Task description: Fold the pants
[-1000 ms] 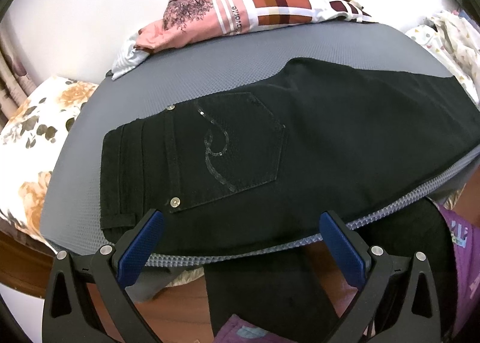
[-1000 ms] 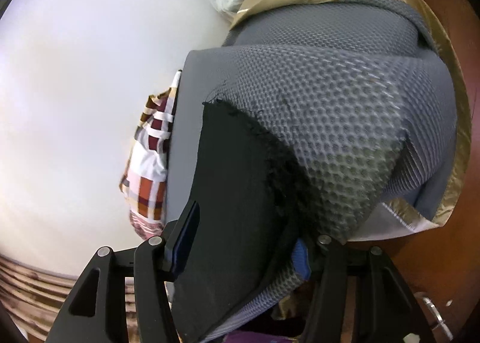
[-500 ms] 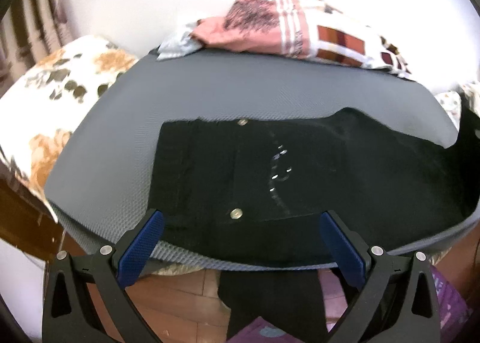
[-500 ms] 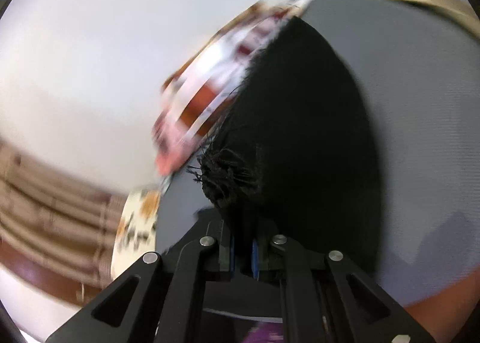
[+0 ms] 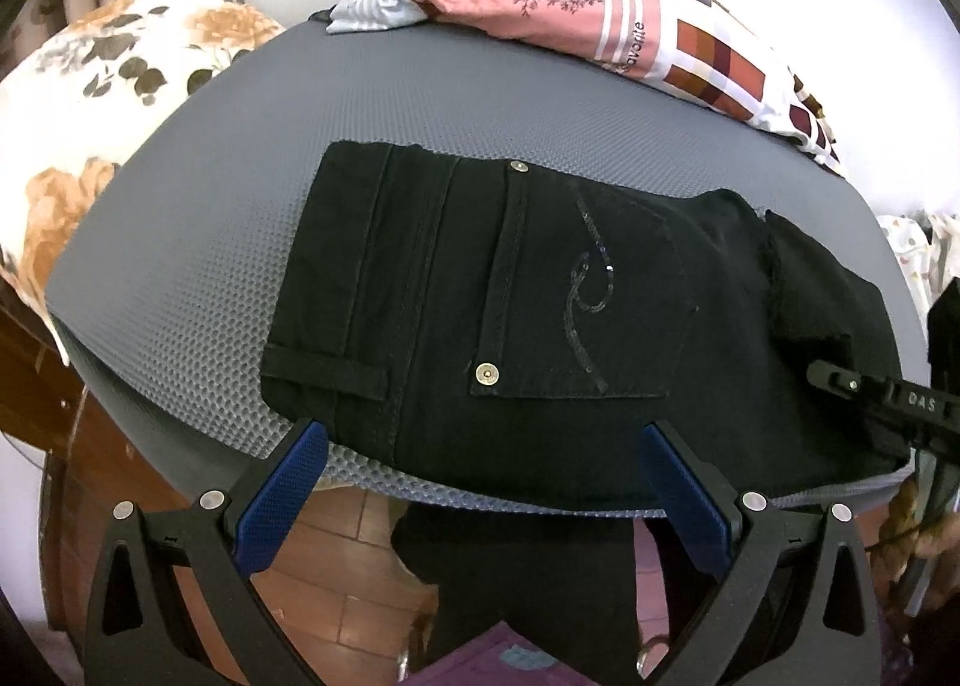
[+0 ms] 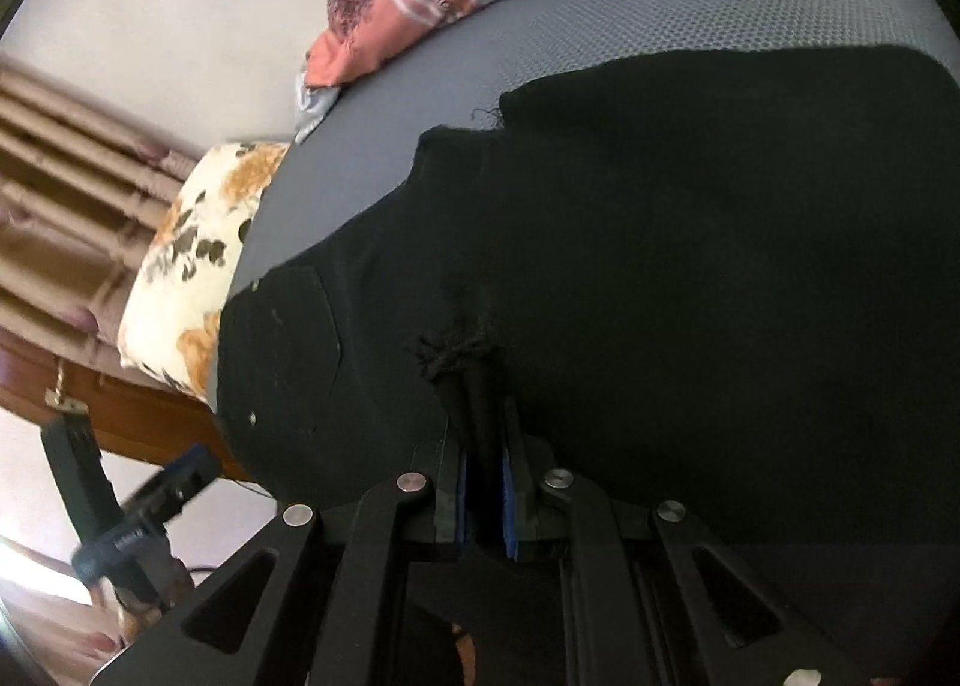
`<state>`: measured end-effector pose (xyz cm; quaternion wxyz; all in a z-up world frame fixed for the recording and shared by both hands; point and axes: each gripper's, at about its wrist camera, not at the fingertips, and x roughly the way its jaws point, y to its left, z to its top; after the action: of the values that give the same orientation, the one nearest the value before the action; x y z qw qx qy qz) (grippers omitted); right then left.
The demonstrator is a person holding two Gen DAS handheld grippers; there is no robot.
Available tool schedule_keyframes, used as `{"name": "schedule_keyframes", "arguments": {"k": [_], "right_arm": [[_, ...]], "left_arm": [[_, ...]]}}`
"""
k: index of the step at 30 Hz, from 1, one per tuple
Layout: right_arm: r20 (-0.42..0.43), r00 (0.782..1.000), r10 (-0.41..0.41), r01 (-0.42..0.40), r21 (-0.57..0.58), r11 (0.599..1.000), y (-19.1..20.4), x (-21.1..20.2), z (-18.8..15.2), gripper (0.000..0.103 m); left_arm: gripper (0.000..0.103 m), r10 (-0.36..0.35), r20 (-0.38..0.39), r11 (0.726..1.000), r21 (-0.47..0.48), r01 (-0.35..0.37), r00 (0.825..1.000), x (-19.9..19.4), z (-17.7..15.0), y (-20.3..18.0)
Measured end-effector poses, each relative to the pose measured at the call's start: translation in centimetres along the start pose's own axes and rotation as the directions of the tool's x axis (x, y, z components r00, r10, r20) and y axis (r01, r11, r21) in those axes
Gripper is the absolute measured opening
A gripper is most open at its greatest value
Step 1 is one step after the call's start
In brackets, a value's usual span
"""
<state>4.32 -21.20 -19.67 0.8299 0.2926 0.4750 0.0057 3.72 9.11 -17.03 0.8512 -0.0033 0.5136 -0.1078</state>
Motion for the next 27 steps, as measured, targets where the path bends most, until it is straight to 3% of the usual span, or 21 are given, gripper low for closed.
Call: {"name": "schedule_keyframes", "arguments": {"k": [8, 13, 15, 17, 19, 20, 22, 24, 27], "right_arm": [[0.007, 0.996, -0.089, 0.089, -0.161, 0.983, 2.9, -0.2, -1.3, 0.011], [0.034, 0.984, -0.173, 0.175, -0.306, 0.936, 5.1, 0.3, -3.2, 0.016], [0.016, 0.989, -0.147, 0.144, -0.343, 0.928, 5.7, 0.3, -3.9, 0.023], [-0.013, 0.991, -0.133, 0.118, -0.378, 0.918, 5.9, 0.4, -4.7, 0.023], [-0.056, 0.997, -0.045, 0.022, -0.36, 0.933, 5.4, 0.1, -4.7, 0.023], [-0.113, 0.991, 0.074, -0.106, -0.309, 0.945, 4.7, -0.1, -4.3, 0.022], [-0.138, 0.966, 0.22, -0.247, -0.233, 0.941, 3.6, -1.3, -4.0, 0.022], [-0.066, 0.957, 0.283, -0.291, -0.182, 0.939, 2.1, -3.3, -3.4, 0.022], [0.1, 0.935, 0.34, -0.342, -0.005, 0.94, -2.5, -6.9, -1.0, 0.025]], "left_arm": [[0.103, 0.011, -0.014, 0.999, 0.032, -0.01, 1.0, 0.4, -0.1, -0.6], [0.103, 0.009, -0.029, 0.999, 0.037, -0.008, 1.0, 0.7, -0.3, -0.7], [0.103, 0.01, -0.03, 0.999, 0.035, -0.009, 1.0, 0.7, -0.2, -0.7], [0.103, 0.009, -0.026, 1.0, 0.029, -0.008, 1.0, 0.6, -0.2, -0.6], [0.103, 0.007, -0.025, 1.0, 0.023, -0.007, 1.0, 0.5, -0.2, -0.5], [0.103, 0.007, -0.025, 1.0, 0.021, -0.007, 1.0, 0.5, -0.2, -0.5], [0.103, 0.007, -0.024, 1.0, 0.017, -0.007, 1.0, 0.4, -0.2, -0.3], [0.103, 0.007, -0.019, 1.0, 0.009, -0.006, 1.0, 0.3, -0.1, -0.1], [0.103, -0.003, -0.017, 1.0, -0.004, 0.003, 1.0, 0.2, -0.1, 0.1]]}}
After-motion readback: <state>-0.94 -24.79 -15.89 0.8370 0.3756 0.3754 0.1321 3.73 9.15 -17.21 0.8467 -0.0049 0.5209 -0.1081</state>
